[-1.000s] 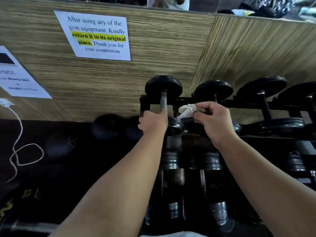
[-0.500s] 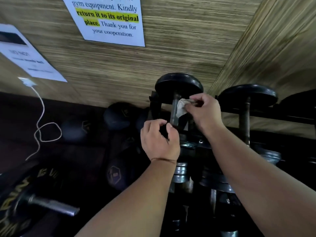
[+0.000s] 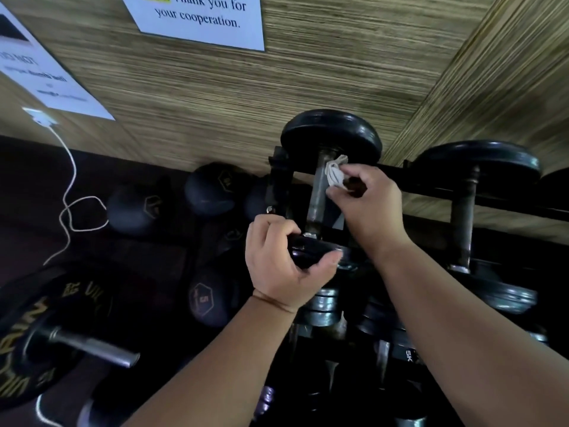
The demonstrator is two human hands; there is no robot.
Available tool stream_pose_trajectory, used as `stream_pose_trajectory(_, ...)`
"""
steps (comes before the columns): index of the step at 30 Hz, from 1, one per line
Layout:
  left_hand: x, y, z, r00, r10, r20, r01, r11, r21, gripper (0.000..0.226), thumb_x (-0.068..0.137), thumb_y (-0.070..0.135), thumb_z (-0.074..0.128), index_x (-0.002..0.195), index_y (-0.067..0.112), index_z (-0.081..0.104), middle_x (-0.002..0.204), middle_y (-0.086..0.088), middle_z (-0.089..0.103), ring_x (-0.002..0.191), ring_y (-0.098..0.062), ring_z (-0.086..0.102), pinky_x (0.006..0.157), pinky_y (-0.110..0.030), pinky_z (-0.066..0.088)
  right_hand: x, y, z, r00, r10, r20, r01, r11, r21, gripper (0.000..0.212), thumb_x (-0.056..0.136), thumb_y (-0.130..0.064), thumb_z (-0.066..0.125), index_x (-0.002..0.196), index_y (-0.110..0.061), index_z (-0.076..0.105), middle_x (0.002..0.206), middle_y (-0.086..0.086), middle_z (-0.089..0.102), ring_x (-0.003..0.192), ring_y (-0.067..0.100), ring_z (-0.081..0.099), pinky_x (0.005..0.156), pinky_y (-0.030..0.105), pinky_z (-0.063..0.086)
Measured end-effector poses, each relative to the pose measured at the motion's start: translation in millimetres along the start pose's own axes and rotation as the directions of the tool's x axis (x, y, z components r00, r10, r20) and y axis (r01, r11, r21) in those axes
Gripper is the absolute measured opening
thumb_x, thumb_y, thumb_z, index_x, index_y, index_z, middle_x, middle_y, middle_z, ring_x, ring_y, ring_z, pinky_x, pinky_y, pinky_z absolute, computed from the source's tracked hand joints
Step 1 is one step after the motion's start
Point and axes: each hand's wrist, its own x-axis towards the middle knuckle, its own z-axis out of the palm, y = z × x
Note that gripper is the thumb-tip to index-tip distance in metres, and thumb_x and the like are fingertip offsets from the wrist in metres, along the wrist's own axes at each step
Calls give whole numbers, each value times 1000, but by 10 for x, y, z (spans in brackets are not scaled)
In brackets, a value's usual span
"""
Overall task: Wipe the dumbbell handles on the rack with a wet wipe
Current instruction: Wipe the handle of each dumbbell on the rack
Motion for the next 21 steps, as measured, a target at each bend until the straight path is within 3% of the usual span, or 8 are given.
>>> stream_pose_trajectory(3, -9, -115, -48, 989, 136, 59, -135, 991, -12, 71, 79, 79, 64, 102, 12, 61, 93, -11, 58, 81, -24, 57, 70, -43, 52, 10, -6, -6, 1000, -22, -13, 22, 998, 52, 24, 83, -24, 80, 105, -32, 74, 106, -12, 72, 101, 2, 67, 94, 32, 56)
stream_pose_trajectory(6, -4, -164, -60, 979, 182, 94, -182, 983, -9, 70, 80, 81, 62, 109, 16, 61, 91, -12, 60, 82, -24, 58, 72, -42, 52, 38, -24, -15, 998, -47, 44, 48, 999, -19, 26, 82, -27, 81, 107, -31, 73, 106, -13, 71, 101, 1, 66, 95, 29, 54)
stream_pose_trajectory(11, 67, -370, -171, 934, 279, 223, -275, 960, -50, 74, 77, 75, 72, 118, 15, 58, 105, -6, 55, 88, -25, 60, 76, -41, 55, 48, -31, -157, 957, -54, 284, 96, 986, -136, 34, 77, -23, 86, 108, -26, 73, 104, -9, 70, 95, 3, 65, 86, 18, 50)
stream_pose_trajectory(13, 95, -428, -191, 927, 288, 242, -282, 958, -59, 74, 78, 73, 72, 118, 14, 56, 105, -7, 55, 89, -25, 58, 76, -40, 55, 40, -32, -149, 960, -65, 273, 108, 983, -148, 33, 77, -20, 86, 108, -24, 74, 99, -10, 71, 91, 3, 66, 83, 20, 53)
stream_pose_trajectory(18, 93, -442, -171, 932, 271, 240, -263, 963, -64, 74, 74, 69, 77, 118, 13, 55, 95, -17, 60, 91, -25, 56, 75, -43, 54, 139, -120, -47, 994, -70, 88, 78, 992, -96, 29, 85, -28, 79, 113, -32, 72, 101, -16, 72, 92, -2, 69, 86, 24, 58)
stream_pose_trajectory(21, 87, -452, -167, 934, 268, 235, -258, 963, -73, 74, 80, 73, 72, 120, 13, 55, 97, -18, 60, 88, -29, 59, 74, -45, 55, 72, -67, -49, 987, -17, 162, 31, 996, -86, 24, 87, -27, 78, 111, -27, 72, 101, -7, 72, 76, 5, 72, 73, 26, 61)
